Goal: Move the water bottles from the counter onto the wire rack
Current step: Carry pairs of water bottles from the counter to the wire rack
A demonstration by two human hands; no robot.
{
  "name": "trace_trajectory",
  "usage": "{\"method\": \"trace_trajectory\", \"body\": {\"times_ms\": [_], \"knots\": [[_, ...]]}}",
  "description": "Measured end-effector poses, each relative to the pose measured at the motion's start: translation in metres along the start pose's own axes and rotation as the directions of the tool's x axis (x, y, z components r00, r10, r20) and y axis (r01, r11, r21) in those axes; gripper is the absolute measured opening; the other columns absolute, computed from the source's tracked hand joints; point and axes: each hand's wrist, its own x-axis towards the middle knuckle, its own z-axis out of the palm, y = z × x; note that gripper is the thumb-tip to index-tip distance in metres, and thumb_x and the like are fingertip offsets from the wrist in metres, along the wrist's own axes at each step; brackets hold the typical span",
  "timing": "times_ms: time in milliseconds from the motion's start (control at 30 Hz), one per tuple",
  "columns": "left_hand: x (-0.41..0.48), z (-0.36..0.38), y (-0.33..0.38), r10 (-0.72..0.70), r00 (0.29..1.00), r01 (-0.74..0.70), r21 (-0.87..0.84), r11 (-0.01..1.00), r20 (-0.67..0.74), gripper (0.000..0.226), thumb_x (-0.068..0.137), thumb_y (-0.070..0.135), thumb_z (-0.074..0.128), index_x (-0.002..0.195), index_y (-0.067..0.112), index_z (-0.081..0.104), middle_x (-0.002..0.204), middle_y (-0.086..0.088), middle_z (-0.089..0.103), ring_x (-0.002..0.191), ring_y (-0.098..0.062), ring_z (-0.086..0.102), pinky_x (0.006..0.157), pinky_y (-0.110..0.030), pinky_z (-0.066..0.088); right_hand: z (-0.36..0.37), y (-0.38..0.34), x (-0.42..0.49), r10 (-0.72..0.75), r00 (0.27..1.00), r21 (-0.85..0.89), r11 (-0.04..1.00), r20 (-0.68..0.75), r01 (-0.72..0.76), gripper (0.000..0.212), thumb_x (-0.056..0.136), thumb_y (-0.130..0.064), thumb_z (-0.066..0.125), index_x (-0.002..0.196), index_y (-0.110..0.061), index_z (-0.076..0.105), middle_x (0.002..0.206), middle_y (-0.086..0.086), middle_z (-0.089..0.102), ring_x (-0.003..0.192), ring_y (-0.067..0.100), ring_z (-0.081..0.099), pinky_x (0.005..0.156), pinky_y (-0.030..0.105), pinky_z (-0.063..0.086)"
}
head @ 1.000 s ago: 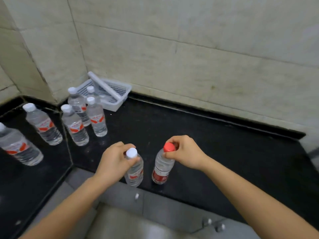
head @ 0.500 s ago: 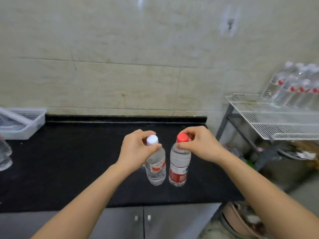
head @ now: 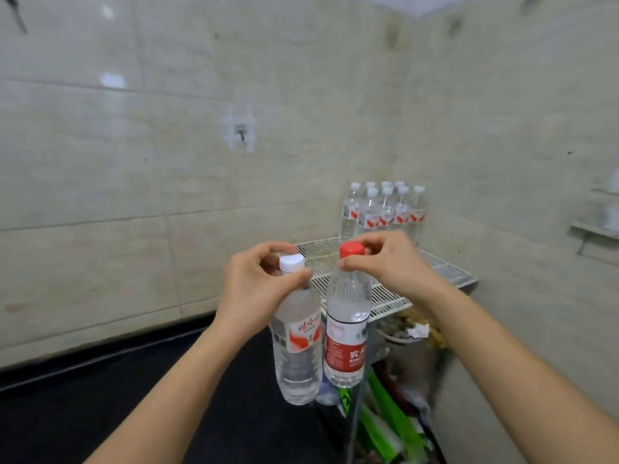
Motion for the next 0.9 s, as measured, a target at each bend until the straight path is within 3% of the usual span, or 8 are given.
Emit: {"method": "trace_trajectory", "body": {"times_ms": [100, 167, 300, 467, 667, 767, 900], "knots": [[0.036, 0.047, 0.010, 0.055, 0.998, -0.053, -0.053, 0.997, 0.025, 0.030, 0.060, 0.016, 0.088, 0.082, 0.027, 0.069, 0.066, 0.001, 0.069, 0.052, 0.000, 0.054, 0.053, -0.017, 0.049, -0.044, 0.016, 0.029, -0.013, 0.997, -0.001, 1.000, -0.080, 0.013, 0.008, 0.071, -0.013, 0.081, 0.074, -0.015, 0.075, 0.051, -0.012, 0.049, 0.050, 0.000, 0.041, 0.050, 0.008, 0.033], [0.062, 0.077, 0.018, 0.071, 0.997, -0.068, -0.079, 0.995, 0.039, 0.030, 0.061, 0.015, 0.088, 0.081, 0.027, 0.069, 0.063, 0.006, 0.065, 0.048, 0.004, 0.050, 0.051, -0.012, 0.045, -0.071, 0.029, 0.048, -0.012, 0.993, -0.010, 1.000, -0.116, 0.011, 0.010, 0.069, -0.016, 0.082, 0.076, -0.011, 0.076, 0.060, -0.003, 0.048, 0.058, 0.006, 0.041, 0.055, 0.015, 0.033], [0.109, 0.132, 0.025, 0.087, 0.994, -0.082, -0.072, 0.994, 0.071, 0.028, 0.062, 0.022, 0.087, 0.080, 0.033, 0.068, 0.064, 0.007, 0.065, 0.054, -0.004, 0.052, 0.056, -0.022, 0.049, -0.120, 0.062, 0.081, 0.009, 0.983, 0.005, 1.000, -0.181, -0.008, 0.020, 0.068, -0.015, 0.082, 0.083, -0.004, 0.076, 0.067, 0.005, 0.047, 0.065, 0.013, 0.042, 0.064, 0.026, 0.034], [0.149, 0.208, 0.016, 0.053, 0.988, -0.045, -0.058, 0.997, 0.148, 0.037, 0.067, 0.020, 0.084, 0.102, 0.019, 0.071, 0.069, 0.004, 0.067, 0.058, -0.004, 0.059, 0.056, -0.017, 0.050, -0.171, 0.109, 0.122, 0.038, 0.974, -0.023, 0.999, -0.222, -0.044, 0.012, 0.067, -0.014, 0.083, 0.076, -0.010, 0.076, 0.047, -0.013, 0.043, 0.049, 0.003, 0.039, 0.053, 0.015, 0.033], [0.184, 0.304, -0.009, 0.001, 0.990, 0.000, -0.009, 1.000, 0.144, 0.046, 0.070, 0.021, 0.082, 0.114, 0.014, 0.069, 0.078, 0.009, 0.068, 0.068, 0.002, 0.061, 0.063, -0.014, 0.049, -0.222, 0.175, 0.178, 0.075, 0.974, -0.050, 0.995, -0.215, -0.087, 0.017, 0.067, -0.014, 0.082, 0.079, -0.005, 0.075, 0.039, -0.015, 0.041, 0.042, -0.001, 0.036, 0.050, 0.015, 0.032], [0.205, 0.344, -0.016, -0.012, 0.993, 0.012, 0.008, 1.000, 0.118, 0.046, 0.073, 0.021, 0.080, 0.117, 0.014, 0.066, 0.071, 0.010, 0.059, 0.059, 0.006, 0.055, 0.057, -0.009, 0.044, -0.241, 0.206, 0.204, 0.071, 0.983, -0.056, 0.995, -0.169, -0.081, 0.015, 0.067, -0.014, 0.082, 0.080, -0.008, 0.076, 0.038, -0.017, 0.047, 0.041, -0.003, 0.042, 0.048, 0.010, 0.034], [0.233, 0.394, -0.020, 0.012, 0.995, -0.023, 0.099, 0.995, 0.103, 0.052, 0.076, 0.027, 0.078, 0.124, 0.014, 0.063, 0.104, -0.012, 0.070, 0.067, -0.001, 0.051, 0.067, -0.017, 0.045, -0.264, 0.241, 0.238, 0.055, 0.986, -0.065, 0.996, -0.159, -0.066, 0.009, 0.068, -0.014, 0.081, 0.074, -0.012, 0.074, 0.041, -0.016, 0.051, 0.039, -0.005, 0.044, 0.044, 0.007, 0.034]]}}
